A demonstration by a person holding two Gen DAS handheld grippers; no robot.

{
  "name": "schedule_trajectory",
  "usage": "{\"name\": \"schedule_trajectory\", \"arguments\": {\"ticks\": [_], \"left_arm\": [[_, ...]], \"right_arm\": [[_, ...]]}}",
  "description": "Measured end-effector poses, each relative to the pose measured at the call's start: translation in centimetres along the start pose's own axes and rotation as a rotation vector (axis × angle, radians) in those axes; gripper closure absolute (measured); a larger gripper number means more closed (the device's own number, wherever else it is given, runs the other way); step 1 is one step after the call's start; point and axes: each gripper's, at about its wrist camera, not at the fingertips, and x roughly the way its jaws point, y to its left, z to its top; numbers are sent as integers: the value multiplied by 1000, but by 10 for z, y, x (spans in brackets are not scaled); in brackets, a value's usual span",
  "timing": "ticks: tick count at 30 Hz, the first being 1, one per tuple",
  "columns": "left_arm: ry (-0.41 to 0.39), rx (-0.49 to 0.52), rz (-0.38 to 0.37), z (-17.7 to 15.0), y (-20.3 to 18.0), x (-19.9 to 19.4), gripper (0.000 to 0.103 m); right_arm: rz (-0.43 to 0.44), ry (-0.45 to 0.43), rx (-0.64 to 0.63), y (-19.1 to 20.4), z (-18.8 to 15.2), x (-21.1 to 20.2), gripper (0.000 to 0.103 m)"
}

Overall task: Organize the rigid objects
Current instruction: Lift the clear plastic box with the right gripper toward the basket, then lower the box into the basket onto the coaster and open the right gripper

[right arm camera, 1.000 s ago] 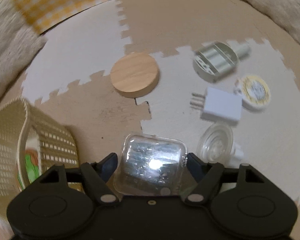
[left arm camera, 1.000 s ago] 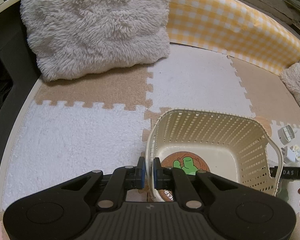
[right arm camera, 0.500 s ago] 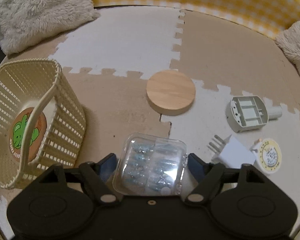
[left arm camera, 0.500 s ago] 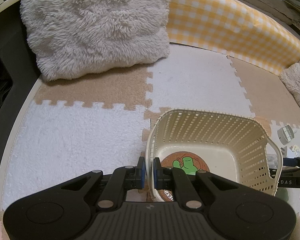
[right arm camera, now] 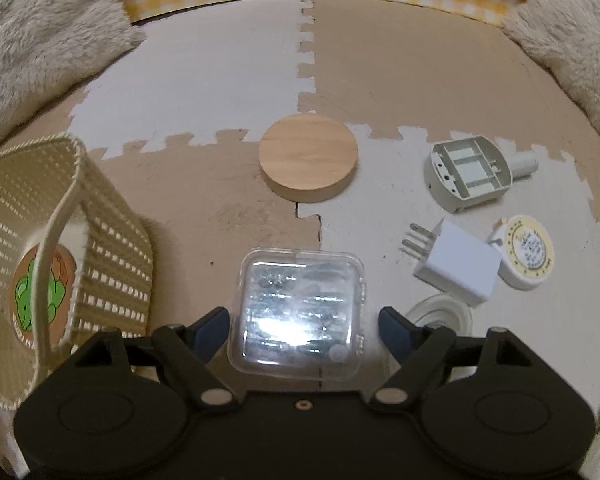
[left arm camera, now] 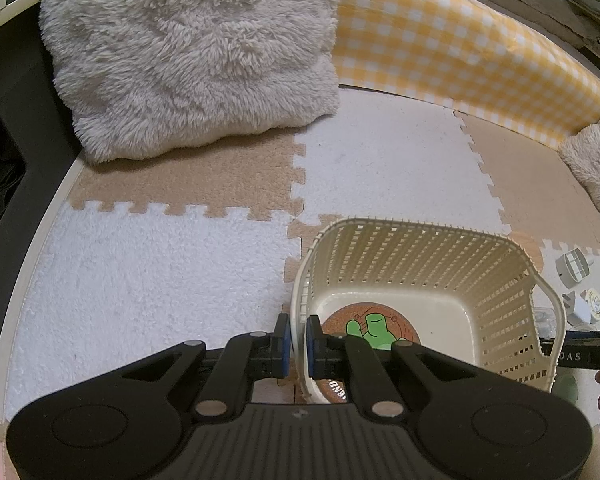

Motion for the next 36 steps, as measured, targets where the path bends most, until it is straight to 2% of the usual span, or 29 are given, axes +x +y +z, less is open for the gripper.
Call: {"name": "schedule_trajectory", "arguments": {"ticks": [3, 10, 14, 23, 27, 32, 36], "left_arm": [[0, 1, 1, 0, 0, 0, 95], [0, 0, 0, 0, 0, 0, 95], [0, 1, 0, 0, 0, 0, 95], [0, 1, 1, 0, 0, 0, 95], [0, 1, 1, 0, 0, 0, 95], [1, -4, -3, 0, 0, 0, 95], [1, -3, -3, 0, 2, -1, 95]], "right_arm": [[20, -6, 8, -1, 2, 1, 29], [58, -38, 52, -7, 6, -9, 29], [89, -101, 89, -13, 15, -27, 29], [176, -305, 153, -15, 33, -85, 29], [270, -336, 145, 0, 36, -102, 29], [378, -324, 99, 31, 35, -110, 29], [398, -306, 34, 59, 29, -108, 29]]}}
